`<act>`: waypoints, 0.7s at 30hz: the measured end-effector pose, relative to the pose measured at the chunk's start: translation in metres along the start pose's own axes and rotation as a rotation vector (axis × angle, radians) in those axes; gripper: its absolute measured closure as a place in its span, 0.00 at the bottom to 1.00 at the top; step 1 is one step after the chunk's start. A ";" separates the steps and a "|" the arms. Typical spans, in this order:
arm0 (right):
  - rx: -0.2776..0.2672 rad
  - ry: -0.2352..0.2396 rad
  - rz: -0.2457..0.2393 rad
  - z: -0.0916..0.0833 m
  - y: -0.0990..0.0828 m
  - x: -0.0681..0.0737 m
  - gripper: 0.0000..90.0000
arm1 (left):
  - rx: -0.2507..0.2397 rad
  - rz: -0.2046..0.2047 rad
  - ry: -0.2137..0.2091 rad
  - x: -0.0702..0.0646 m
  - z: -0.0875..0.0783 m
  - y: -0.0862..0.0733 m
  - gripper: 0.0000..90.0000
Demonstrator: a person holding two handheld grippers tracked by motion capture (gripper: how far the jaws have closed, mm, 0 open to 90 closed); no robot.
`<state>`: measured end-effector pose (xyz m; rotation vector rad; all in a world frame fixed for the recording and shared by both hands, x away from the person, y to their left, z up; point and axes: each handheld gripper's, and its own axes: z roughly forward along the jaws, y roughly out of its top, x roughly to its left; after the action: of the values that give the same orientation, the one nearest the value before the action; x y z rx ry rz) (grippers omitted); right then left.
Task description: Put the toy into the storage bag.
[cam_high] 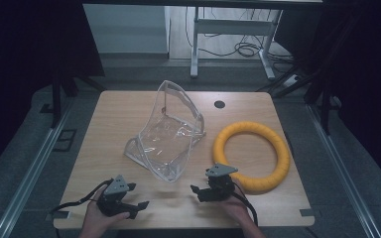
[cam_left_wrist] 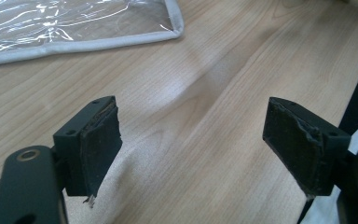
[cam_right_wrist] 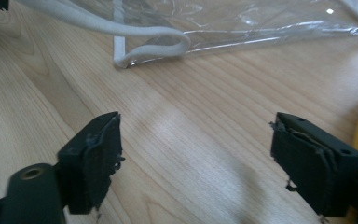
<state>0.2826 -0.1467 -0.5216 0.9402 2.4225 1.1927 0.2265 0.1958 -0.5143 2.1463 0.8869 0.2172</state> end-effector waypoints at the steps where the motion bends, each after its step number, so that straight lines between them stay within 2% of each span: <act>1: -0.008 -0.001 -0.004 -0.001 0.001 0.000 0.22 | -0.001 0.001 0.002 0.000 0.000 0.000 0.21; 5: -0.011 0.012 -0.007 -0.003 0.001 0.000 0.24 | -0.002 0.006 0.006 0.000 -0.001 -0.001 0.21; 11: -0.018 0.033 0.014 -0.003 0.002 0.001 0.27 | -0.012 0.004 0.015 -0.001 -0.002 -0.001 0.21; 15: -0.021 0.050 -0.003 -0.004 0.001 0.003 0.27 | -0.017 0.009 0.016 -0.001 0.000 -0.001 0.21; 18: -0.038 0.053 -0.058 -0.005 0.000 0.005 0.27 | -0.016 0.022 0.002 0.000 0.000 -0.001 0.20; 21: -0.034 0.069 -0.043 -0.005 0.000 0.004 0.27 | -0.017 0.025 -0.008 -0.001 0.000 -0.001 0.20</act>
<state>0.2774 -0.1473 -0.5182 0.8461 2.4542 1.2666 0.2252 0.1961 -0.5149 2.1425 0.8513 0.2279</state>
